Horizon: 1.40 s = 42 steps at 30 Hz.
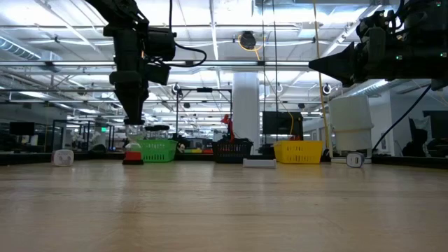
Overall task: Pick & Place Office items
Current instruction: Put the red hourglass into the green bin
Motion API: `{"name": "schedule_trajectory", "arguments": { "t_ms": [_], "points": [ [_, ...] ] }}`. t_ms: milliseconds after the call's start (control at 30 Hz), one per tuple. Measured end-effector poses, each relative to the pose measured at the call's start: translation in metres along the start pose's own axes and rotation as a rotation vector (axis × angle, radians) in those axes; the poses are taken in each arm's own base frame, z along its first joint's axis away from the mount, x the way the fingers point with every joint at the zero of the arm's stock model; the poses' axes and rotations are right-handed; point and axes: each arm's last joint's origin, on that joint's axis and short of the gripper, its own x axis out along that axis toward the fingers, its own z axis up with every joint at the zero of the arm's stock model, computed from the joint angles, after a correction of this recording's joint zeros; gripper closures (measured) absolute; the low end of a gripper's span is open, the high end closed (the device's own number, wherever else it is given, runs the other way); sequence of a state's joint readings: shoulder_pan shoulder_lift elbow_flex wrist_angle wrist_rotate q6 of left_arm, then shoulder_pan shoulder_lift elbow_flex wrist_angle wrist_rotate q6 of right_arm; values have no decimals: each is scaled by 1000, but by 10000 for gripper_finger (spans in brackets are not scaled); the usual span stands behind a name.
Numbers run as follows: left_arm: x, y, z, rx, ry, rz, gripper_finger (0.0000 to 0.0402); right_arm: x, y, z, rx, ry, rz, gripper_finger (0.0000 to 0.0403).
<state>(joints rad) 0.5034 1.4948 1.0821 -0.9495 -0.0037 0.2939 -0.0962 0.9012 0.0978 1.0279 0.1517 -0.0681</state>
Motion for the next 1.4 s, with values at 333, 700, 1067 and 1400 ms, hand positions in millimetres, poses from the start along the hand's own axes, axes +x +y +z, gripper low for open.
{"name": "schedule_trajectory", "arguments": {
  "t_ms": [333, 700, 1067, 1400],
  "points": [
    [0, -1, 1, -96, 15, 85, 151, 0, 0, 0, 0, 0, 0, 403],
    [0, -5, 3, -134, 11, 103, 151, 0, 0, 0, 3, 0, 0, 403],
    [8, 2, 4, -146, 26, 90, 151, 0, 0, 0, 2, 0, 0, 403],
    [23, 4, 3, -119, 38, 80, 151, 0, 0, 0, 2, 0, 1, 403]
  ]
}}
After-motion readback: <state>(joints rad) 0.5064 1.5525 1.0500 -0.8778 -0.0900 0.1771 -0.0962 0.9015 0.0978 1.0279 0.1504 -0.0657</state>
